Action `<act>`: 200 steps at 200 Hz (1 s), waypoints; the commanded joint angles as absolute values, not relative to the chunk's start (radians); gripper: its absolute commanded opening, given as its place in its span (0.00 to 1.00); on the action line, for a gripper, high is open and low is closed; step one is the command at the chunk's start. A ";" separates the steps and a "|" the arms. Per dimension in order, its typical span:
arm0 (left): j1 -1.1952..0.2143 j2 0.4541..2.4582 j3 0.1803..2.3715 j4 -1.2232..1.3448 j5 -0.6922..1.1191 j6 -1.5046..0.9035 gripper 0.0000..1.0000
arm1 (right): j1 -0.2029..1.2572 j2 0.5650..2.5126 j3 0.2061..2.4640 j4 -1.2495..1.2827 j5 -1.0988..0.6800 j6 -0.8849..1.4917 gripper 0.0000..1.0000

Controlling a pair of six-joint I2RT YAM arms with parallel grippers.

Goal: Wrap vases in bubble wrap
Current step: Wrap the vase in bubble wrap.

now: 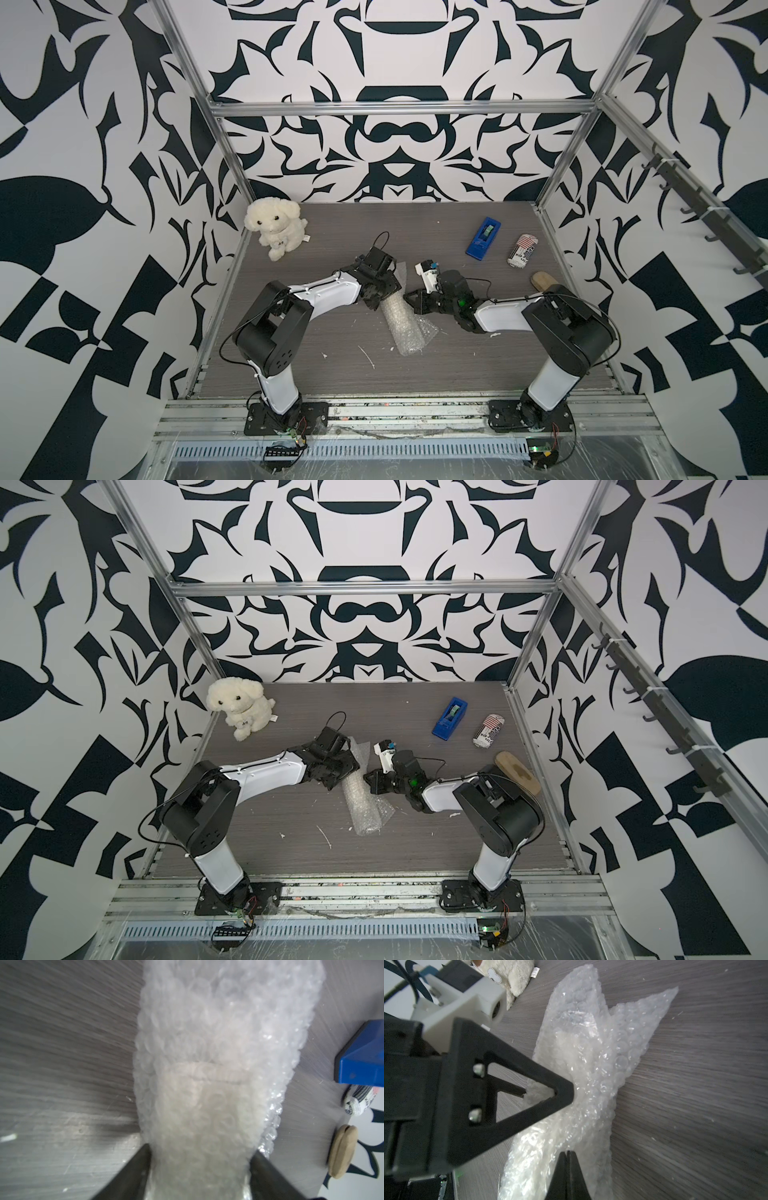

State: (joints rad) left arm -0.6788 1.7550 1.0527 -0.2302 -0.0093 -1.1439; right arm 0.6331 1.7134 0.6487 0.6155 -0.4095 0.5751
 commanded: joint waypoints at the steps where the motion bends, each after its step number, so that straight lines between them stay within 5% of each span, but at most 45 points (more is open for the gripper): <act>1: -0.695 1.749 1.023 -0.243 0.009 -1.158 0.84 | 0.658 1.685 0.677 0.612 -0.445 0.563 0.05; 48: -0.698 1.714 0.992 -0.208 -0.020 -1.177 0.97 | 0.663 1.689 0.678 0.612 -0.448 0.561 0.05; 200: -0.716 1.650 0.905 -0.041 -0.010 -1.198 0.99 | 0.676 1.695 0.707 0.586 -0.448 0.563 0.04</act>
